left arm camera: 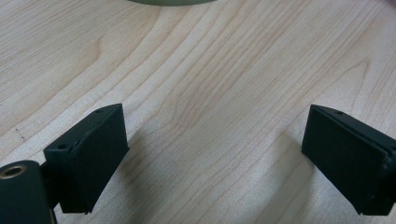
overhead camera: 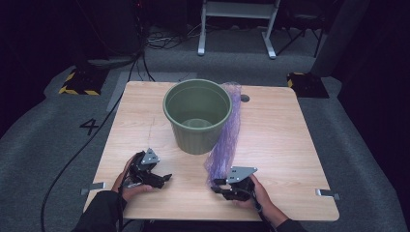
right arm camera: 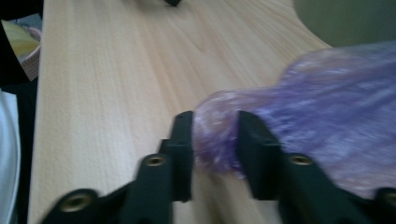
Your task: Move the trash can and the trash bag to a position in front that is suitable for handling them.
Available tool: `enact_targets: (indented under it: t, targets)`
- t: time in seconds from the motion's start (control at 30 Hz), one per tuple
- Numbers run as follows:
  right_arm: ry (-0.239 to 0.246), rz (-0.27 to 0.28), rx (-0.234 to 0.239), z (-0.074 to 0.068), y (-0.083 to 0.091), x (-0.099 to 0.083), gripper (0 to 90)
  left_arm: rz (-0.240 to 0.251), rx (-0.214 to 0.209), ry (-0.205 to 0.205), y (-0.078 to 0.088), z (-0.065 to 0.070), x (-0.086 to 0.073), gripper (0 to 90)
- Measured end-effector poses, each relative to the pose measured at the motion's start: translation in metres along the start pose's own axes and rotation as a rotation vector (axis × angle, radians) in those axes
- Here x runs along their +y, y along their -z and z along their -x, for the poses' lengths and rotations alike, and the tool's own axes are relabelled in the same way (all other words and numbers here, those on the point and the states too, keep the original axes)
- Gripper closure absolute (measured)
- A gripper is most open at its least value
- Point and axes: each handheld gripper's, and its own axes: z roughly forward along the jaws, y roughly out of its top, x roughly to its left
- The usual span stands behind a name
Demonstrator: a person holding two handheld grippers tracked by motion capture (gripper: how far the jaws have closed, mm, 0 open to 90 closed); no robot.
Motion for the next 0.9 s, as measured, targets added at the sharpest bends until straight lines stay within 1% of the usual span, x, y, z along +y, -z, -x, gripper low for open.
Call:
enact_targets:
  t: [0.1,0.2,0.23,0.33,0.4,0.5,0.53,0.57,0.6,0.63,0.67,0.73,0.77,0.8,0.83,0.9]
  targets:
    - [0.027,0.014,0.012,-0.008,0.005,0.003,46.4,0.001,-0.005,-0.001,0.0,0.0,0.0,6.6]
    - [0.033,0.046,0.0,-0.009,0.02,0.005,39.6,0.001,-0.005,-0.005,0.0,0.0,0.0,6.6]
    - [0.034,0.064,-0.013,-0.009,0.027,0.005,39.3,0.001,-0.005,-0.005,0.0,0.0,0.0,6.6]
    - [0.04,0.137,-0.089,-0.001,0.05,0.005,38.5,0.002,-0.005,-0.003,0.0,0.0,-0.001,6.6]
    - [0.02,0.169,-0.128,0.011,0.063,0.005,38.2,0.002,-0.005,-0.003,0.0,0.0,-0.001,6.6]
    - [-0.005,0.211,-0.208,0.031,0.079,0.007,37.3,0.002,-0.008,-0.004,0.0,0.0,0.0,6.6]
    - [-0.006,0.207,-0.243,0.039,0.082,0.008,36.8,0.002,-0.009,-0.004,0.0,0.0,0.0,6.6]
    - [-0.013,0.202,-0.266,0.047,0.083,0.009,35.9,0.002,-0.01,-0.005,0.0,0.0,0.0,6.6]
    - [-0.026,0.193,-0.27,0.056,0.083,0.009,34.0,0.002,-0.009,-0.006,0.0,0.0,0.0,6.6]
    - [-0.034,0.173,-0.28,0.065,0.081,0.01,33.6,0.0,-0.009,-0.007,0.0,0.0,0.0,6.6]
    - [-0.036,0.154,-0.31,0.073,0.077,0.011,33.0,0.0,-0.01,-0.009,0.0,0.0,0.0,6.6]
    - [-0.048,0.105,-0.312,0.091,0.068,0.014,30.5,0.0,-0.011,-0.009,0.0,0.0,0.0,6.6]
    - [-0.053,0.092,-0.32,0.098,0.064,0.015,30.5,0.0,-0.012,-0.01,0.0,0.0,0.0,6.6]
    - [-0.067,0.085,-0.316,0.106,0.059,0.017,30.5,0.0,-0.012,-0.01,0.0,0.0,0.0,6.6]
    - [-0.08,0.067,-0.31,0.113,0.055,0.019,29.9,0.001,-0.013,-0.011,0.0,0.0,0.0,6.6]
    - [-0.097,0.055,-0.311,0.125,0.047,0.023,29.8,0.0,-0.013,-0.012,0.0,0.0,0.0,6.6]
